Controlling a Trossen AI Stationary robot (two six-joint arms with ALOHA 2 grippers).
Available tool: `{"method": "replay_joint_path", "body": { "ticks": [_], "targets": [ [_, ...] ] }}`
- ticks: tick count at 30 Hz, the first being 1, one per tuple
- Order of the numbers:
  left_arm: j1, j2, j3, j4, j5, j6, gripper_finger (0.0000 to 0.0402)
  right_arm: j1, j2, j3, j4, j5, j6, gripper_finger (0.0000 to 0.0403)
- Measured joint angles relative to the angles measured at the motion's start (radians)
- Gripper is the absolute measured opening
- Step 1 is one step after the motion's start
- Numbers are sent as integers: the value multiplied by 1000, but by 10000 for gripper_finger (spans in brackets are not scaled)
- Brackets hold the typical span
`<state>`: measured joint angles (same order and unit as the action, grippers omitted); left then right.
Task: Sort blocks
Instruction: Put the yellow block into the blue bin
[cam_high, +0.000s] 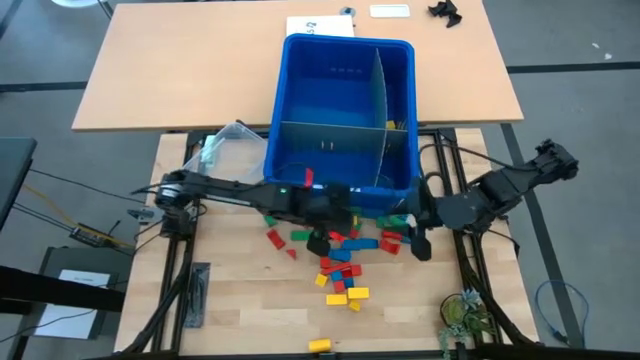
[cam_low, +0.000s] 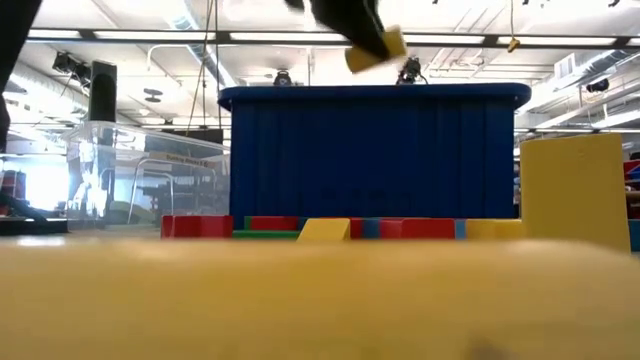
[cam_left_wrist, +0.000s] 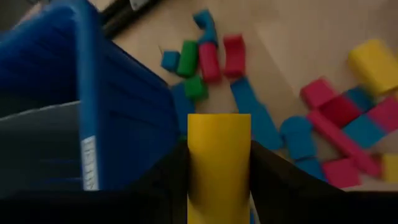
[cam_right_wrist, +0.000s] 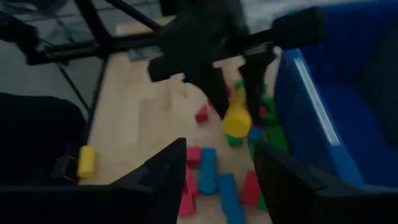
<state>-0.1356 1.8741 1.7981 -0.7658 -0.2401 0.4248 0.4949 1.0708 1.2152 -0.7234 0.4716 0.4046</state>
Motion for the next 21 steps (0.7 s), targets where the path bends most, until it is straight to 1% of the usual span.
{"method": "replay_joint_path", "body": {
  "ticks": [4, 8, 10, 12, 14, 17, 21],
  "targets": [
    [-8, -77, 0, 14, 19, -80, 140, 44, 31, 0, 115, 42, -114, 181],
    [-9, -115, 1, 21, 80, -150, 143, 35, 87, 0, 227, 43, -263, 180],
    [-10, -123, 1, 23, 124, -188, 143, 23, 116, 0, 289, 36, -354, 182],
    [-11, -128, 1, 29, 183, -220, 143, 12, 138, -2, 347, 8, -474, 186],
    [-11, -129, 1, 31, 244, -245, 143, 7, 160, -1, 408, 4, -598, 188],
    [-10, -128, 1, 30, 304, -282, 143, 7, 193, -1, 407, 6, -772, 189],
    [-3, -128, 1, 33, 371, -331, 144, 7, 243, -1, 384, 9, -907, 190]
  ]
}}
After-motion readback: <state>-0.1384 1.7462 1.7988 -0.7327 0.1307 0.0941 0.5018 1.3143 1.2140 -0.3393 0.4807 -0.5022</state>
